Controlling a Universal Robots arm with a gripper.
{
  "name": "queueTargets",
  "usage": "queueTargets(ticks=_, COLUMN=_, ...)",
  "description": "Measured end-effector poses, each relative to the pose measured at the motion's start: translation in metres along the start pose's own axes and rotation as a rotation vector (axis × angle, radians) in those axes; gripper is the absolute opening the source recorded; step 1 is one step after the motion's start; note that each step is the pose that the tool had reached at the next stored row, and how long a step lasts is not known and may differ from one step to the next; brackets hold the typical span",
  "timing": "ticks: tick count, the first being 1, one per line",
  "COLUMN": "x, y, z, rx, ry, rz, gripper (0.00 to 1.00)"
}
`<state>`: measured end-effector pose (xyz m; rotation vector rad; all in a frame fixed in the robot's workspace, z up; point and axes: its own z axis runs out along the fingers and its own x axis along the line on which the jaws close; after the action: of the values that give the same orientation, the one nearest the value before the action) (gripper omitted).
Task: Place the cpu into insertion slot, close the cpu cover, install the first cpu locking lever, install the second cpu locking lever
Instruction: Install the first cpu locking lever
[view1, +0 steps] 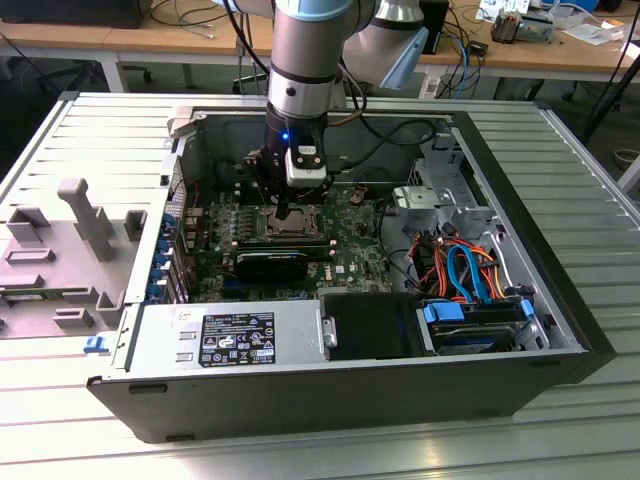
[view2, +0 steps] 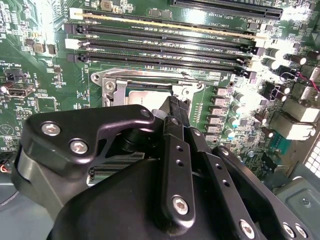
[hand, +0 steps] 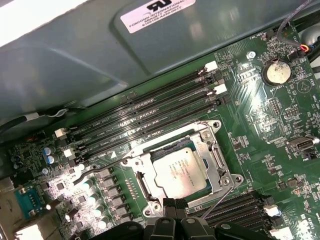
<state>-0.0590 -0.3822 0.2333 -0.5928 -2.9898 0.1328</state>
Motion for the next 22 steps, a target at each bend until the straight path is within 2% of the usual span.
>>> queueTargets(ticks=22, x=0.0000, y=0.0000, z=0.0000, rx=0.0031, ry=-0.0044, rz=-0.043, gripper=0.11)
